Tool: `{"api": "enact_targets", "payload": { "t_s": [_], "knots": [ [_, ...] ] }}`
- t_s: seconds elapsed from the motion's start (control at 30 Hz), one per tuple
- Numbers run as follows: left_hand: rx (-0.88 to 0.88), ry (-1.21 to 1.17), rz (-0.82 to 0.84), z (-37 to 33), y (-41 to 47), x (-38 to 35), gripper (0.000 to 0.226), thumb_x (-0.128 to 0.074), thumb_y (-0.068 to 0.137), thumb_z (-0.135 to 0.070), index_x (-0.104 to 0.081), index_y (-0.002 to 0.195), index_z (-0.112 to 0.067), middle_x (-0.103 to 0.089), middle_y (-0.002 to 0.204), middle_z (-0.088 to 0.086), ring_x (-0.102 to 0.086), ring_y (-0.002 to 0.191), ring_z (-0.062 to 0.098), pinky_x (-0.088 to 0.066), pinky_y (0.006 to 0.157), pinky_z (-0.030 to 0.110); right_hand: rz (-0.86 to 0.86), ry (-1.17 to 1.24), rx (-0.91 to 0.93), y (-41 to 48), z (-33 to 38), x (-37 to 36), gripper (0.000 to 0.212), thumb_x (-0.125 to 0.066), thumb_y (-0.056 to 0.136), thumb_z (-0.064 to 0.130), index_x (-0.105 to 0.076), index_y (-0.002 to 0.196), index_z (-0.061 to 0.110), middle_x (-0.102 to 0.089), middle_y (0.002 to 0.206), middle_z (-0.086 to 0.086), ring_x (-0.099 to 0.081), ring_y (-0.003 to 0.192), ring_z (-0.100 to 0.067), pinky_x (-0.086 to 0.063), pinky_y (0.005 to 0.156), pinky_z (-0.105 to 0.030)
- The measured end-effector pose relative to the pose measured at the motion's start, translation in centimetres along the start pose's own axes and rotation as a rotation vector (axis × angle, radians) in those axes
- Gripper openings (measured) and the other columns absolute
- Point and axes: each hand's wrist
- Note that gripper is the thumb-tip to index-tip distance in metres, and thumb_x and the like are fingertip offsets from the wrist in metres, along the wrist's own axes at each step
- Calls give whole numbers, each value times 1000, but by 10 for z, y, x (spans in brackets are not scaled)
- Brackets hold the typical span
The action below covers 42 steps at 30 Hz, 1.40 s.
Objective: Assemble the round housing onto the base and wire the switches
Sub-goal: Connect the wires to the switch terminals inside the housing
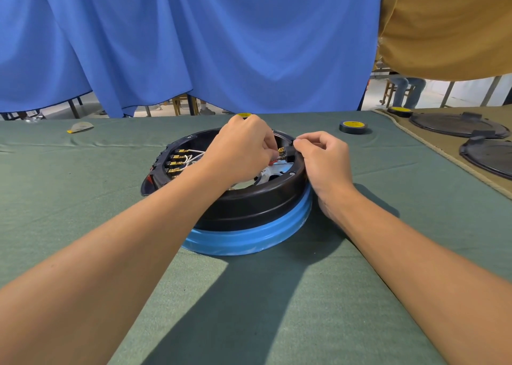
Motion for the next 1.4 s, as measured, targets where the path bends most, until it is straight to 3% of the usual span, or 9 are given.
{"api": "enact_targets", "payload": {
  "t_s": [0.23,0.5,0.67,0.83,0.97,1.07,1.17,1.3,1.4],
  "knots": [
    [14,26,-17,-2,1,-1,11,-68,89,-15,-79,90,-15,-72,80,0,-65,90,22,-53,90,41,25,20,-19,-1,3,-1,11,-60,86,12,-64,80,20,-60,66,7,-57,72,-11,-47,64,-26],
    [128,-144,55,-1,3,3,14,-70,89,-12,-75,76,-16,-73,70,-3,-71,63,9,-62,74,35,53,6,-40,0,4,0,9,-57,89,12,-63,85,18,-58,67,5,-57,73,-12,-51,70,-33],
    [9,89,38,-6,5,5,19,-66,87,-13,-67,73,-26,-71,79,0,-66,86,25,-55,80,40,58,0,-32,0,4,0,9,-56,88,11,-61,83,17,-57,66,4,-56,72,-13,-49,68,-33],
    [-124,351,-19,-10,5,5,17,-59,83,-13,-58,77,-29,-61,81,1,-55,82,29,-33,59,29,73,5,-20,0,3,0,7,-56,87,11,-60,84,15,-54,65,4,-53,70,-13,-42,61,-26],
    [0,93,21,-4,6,2,15,-66,86,-11,-73,79,-22,-70,77,-3,-64,85,23,-54,79,39,62,-8,-29,0,5,0,8,-56,87,12,-61,84,16,-57,68,4,-55,72,-13,-47,67,-32],
    [33,35,63,-3,9,6,14,-70,84,-9,-77,78,-19,-68,69,-13,-66,81,16,-56,84,40,66,-9,-26,0,5,0,8,-56,88,12,-61,84,17,-56,68,4,-54,71,-12,-45,65,-29],
    [-21,123,60,-6,11,7,18,-66,82,-9,-72,74,-24,-69,75,-5,-63,85,24,-54,77,39,74,0,-28,1,4,0,7,-56,87,11,-61,84,15,-57,69,3,-54,71,-14,-45,66,-30],
    [-192,406,-16,-11,8,5,16,-57,82,-11,-58,78,-27,-59,80,2,-56,79,31,-34,61,30,77,6,-23,1,3,0,9,-56,86,11,-59,80,16,-55,64,4,-53,69,-14,-43,63,-29],
    [-113,273,-29,-7,5,0,15,-60,86,-12,-69,82,-24,-67,83,1,-60,83,27,-43,66,32,66,10,-30,1,3,-1,9,-56,86,11,-60,80,17,-56,65,4,-55,71,-16,-44,66,-33]
  ]
}}
Point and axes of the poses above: each hand's wrist, its own y-axis towards the middle knuckle, its own x-axis out of the back of the hand, z = x × y
